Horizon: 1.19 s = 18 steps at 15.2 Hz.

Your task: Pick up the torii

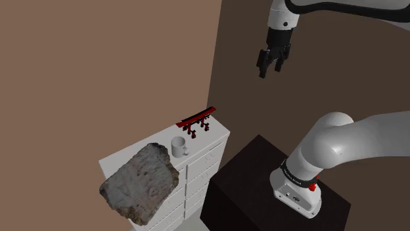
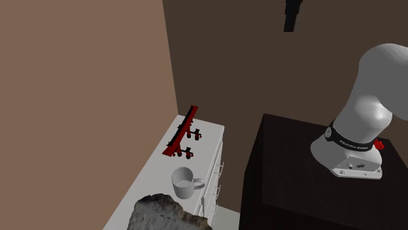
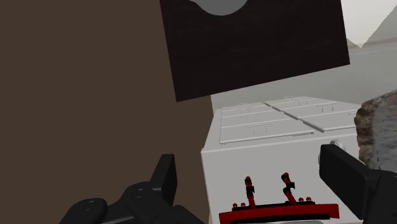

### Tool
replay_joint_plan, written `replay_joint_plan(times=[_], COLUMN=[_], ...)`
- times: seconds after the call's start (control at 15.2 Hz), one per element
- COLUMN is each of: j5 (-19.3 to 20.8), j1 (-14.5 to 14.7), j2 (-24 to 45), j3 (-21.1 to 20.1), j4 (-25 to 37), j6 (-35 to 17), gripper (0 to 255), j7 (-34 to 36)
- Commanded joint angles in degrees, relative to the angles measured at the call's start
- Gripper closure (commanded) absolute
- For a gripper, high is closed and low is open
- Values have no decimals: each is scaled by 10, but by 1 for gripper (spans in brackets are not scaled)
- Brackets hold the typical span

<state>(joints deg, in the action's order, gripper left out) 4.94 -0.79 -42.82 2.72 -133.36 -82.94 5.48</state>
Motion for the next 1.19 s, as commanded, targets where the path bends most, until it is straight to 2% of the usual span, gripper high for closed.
replay_joint_plan(times=[0.0, 0.59, 1.12], j5=[0, -9, -26], j1=[0, 2, 8], j2=[0, 86, 224], j3=[0, 17, 31], j4=[0, -98, -129], j6=[0, -195, -372], gripper=[0, 0, 0], j7=[0, 7, 3])
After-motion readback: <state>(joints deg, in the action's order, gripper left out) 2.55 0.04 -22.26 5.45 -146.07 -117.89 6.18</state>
